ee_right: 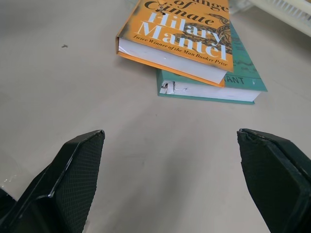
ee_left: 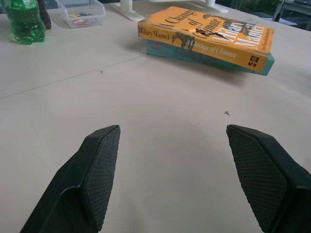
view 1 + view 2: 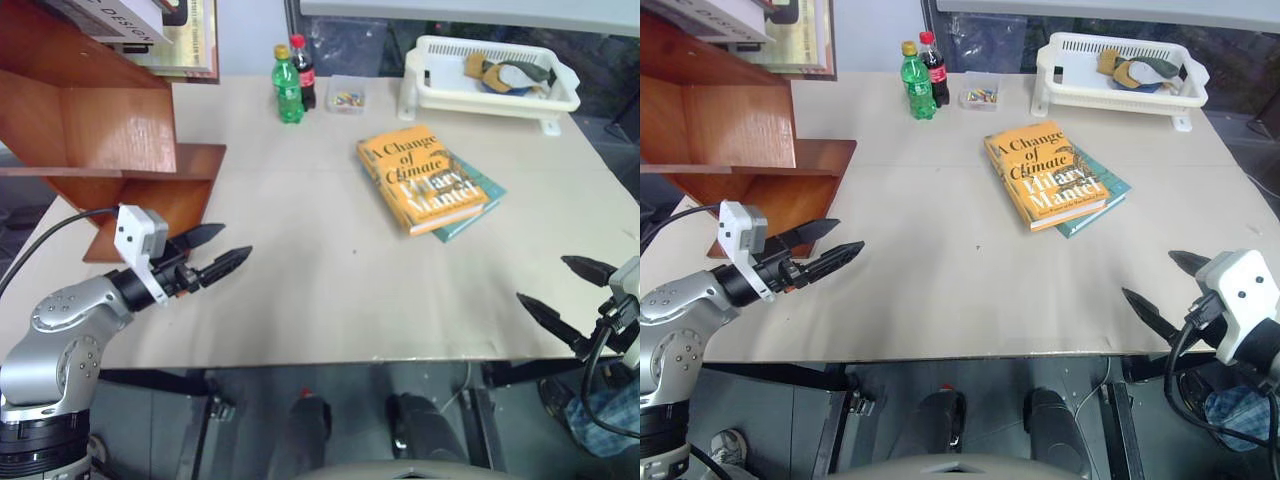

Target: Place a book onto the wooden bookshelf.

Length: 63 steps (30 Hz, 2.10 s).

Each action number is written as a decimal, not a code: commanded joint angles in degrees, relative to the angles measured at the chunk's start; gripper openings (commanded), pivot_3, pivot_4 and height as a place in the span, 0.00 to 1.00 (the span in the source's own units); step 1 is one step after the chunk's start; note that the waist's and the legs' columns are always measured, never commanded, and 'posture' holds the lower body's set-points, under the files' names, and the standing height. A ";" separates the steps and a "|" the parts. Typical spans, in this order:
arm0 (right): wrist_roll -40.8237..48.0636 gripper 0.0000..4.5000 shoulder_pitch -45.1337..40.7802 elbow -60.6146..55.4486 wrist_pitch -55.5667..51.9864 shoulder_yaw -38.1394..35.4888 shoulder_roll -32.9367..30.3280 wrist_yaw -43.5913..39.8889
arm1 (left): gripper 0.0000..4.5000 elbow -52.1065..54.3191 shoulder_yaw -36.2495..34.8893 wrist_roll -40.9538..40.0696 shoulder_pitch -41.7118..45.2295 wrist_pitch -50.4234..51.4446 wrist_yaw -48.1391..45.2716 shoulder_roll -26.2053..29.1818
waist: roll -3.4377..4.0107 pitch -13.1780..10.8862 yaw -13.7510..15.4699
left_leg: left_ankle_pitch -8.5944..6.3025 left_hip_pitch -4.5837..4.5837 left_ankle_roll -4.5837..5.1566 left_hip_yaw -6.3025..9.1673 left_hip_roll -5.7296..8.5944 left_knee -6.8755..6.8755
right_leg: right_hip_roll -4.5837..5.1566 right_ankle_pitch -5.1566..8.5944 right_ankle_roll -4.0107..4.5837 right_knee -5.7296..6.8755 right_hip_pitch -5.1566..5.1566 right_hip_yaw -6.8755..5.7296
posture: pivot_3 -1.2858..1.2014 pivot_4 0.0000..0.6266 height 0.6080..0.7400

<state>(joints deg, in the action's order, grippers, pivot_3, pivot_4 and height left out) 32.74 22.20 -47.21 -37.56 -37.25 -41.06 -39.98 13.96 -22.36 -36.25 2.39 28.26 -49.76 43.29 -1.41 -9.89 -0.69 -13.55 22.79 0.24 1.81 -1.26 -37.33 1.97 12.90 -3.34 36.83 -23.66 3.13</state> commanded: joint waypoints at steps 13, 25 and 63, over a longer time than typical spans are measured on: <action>-13.21 0.57 -40.25 35.24 -8.19 23.48 -5.11 16.12 | 0.86 7.35 8.66 -2.83 6.58 -0.12 -1.54 -4.56 | -0.04 -0.08 -0.24 | 0.00 0.01 0.00 -0.15 0.06 -0.07 | 0.00 -0.17 0.22 0.00 -0.04 0.16 | 0.52 0.24 1.00; -32.24 0.02 -87.79 111.21 22.74 38.82 6.09 16.79 | 0.86 12.53 14.05 -3.02 8.23 0.93 2.66 -8.37 | 0.11 -0.23 -1.74 | 0.01 0.10 0.00 -0.16 0.10 0.18 | -0.03 -0.32 0.02 -0.05 -0.15 0.27 | 0.52 0.24 1.00; -34.14 0.02 -90.55 123.89 30.63 28.64 11.45 22.31 | 0.86 15.29 12.68 -4.22 5.54 3.28 9.38 -8.92 | 0.20 -0.26 -2.00 | 0.00 0.01 -0.01 -0.15 0.17 0.22 | 0.03 -0.33 0.03 0.00 -0.09 0.28 | 0.52 0.24 1.00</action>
<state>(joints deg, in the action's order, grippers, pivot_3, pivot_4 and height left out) -1.33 -66.50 77.05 -6.59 -7.84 -29.00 -19.10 27.43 -8.76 -39.58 7.36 31.76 -40.77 34.20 -1.21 -10.15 -2.69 -13.55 22.79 0.24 1.66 -1.10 -37.10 1.99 12.56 -3.31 36.83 -23.75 3.42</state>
